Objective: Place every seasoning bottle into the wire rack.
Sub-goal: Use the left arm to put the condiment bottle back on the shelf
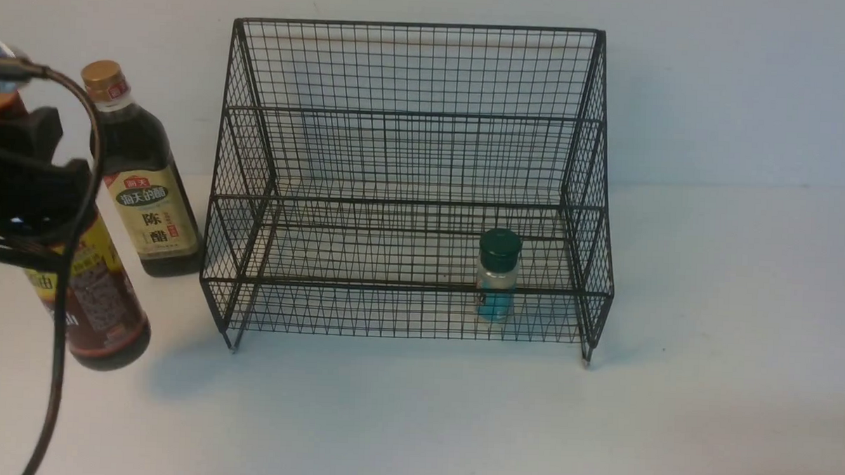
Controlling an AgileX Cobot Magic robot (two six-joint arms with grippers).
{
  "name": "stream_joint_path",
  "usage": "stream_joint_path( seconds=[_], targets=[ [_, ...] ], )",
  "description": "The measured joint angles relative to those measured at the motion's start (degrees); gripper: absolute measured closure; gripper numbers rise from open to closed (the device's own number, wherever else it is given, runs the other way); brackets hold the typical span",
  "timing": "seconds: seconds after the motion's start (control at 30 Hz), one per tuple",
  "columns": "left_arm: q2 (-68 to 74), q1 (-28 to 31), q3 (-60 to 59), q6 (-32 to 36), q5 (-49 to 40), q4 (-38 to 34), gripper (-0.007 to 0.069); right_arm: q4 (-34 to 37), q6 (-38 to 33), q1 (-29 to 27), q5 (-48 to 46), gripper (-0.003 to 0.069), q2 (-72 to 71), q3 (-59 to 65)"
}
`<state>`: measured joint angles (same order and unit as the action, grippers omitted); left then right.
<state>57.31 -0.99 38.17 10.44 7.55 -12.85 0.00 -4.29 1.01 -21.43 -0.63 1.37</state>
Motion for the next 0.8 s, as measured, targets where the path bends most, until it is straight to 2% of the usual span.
stream_joint_path(
  seconds=[0.13,0.3,0.57,0.8],
  targets=[
    [-1.6,0.0,5.7,-2.6,-6.5,0.4,0.0357,0.0,0.7,0.0,0.0,0.067,0.0,0.0],
    [-1.8,-2.4,10.0,-6.7,-9.8,0.9,0.0357,0.0,0.9,0.0,0.0,0.067,0.0,0.0],
    [3.1,-12.5,13.1,-7.5,-6.4,0.9,0.0357,0.0,1.1,0.0,0.0,0.067,0.0,0.0],
    [13.3,-16.4,22.7,-7.4,-5.8,1.0,0.0357,0.0,1.1,0.0,0.0,0.067,0.0,0.0]
  ],
)
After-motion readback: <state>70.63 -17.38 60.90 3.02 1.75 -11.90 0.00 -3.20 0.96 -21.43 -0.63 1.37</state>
